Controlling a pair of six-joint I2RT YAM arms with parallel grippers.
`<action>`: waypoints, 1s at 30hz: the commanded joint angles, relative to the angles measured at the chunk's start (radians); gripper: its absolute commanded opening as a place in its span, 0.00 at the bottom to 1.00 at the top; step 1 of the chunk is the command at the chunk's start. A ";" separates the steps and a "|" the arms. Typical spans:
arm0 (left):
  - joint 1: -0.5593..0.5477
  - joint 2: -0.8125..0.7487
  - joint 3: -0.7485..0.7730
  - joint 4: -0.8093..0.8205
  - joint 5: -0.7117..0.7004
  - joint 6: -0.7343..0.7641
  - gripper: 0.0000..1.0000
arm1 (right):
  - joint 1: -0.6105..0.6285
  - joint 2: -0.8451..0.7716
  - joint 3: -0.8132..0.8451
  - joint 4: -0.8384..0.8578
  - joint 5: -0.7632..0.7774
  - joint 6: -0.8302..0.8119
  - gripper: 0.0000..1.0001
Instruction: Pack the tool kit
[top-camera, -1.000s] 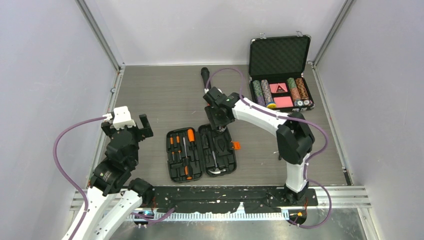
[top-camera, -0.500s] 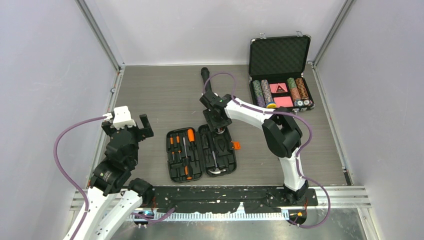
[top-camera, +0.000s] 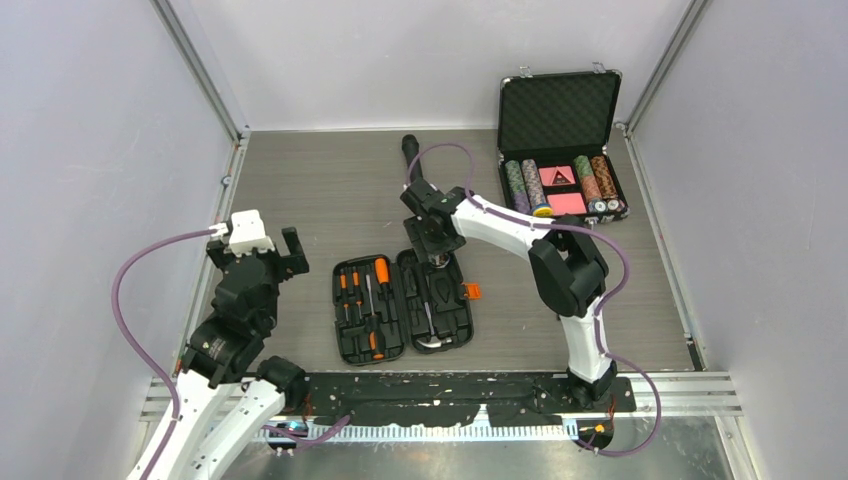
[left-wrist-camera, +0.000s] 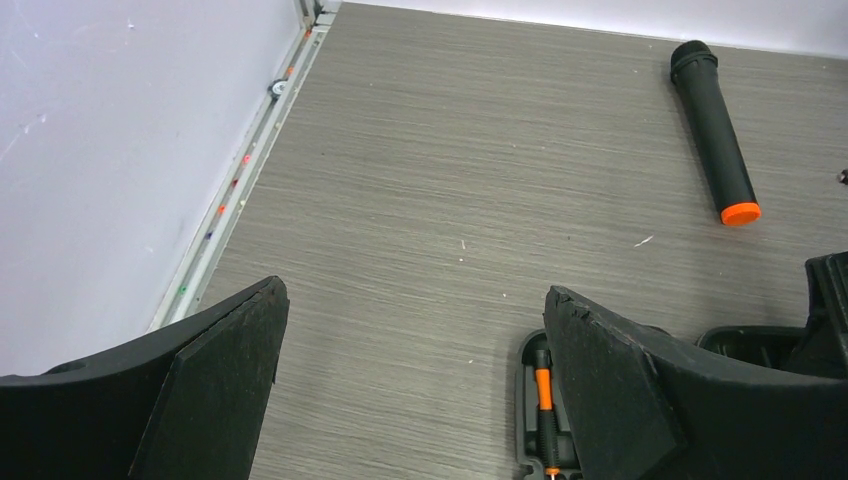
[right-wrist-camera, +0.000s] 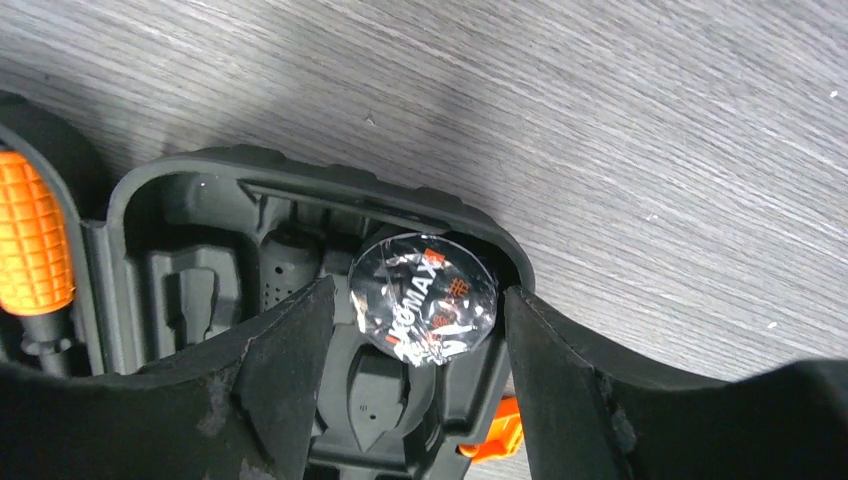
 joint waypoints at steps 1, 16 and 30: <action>0.010 0.011 0.006 0.049 0.017 -0.012 1.00 | -0.004 -0.107 0.005 0.015 0.004 -0.015 0.69; 0.010 0.216 0.151 -0.077 0.372 -0.230 0.98 | -0.121 -0.351 -0.272 0.217 -0.148 0.005 0.60; -0.179 0.736 0.216 0.188 0.715 -0.491 0.77 | -0.252 -0.387 -0.557 0.631 -0.441 0.092 0.60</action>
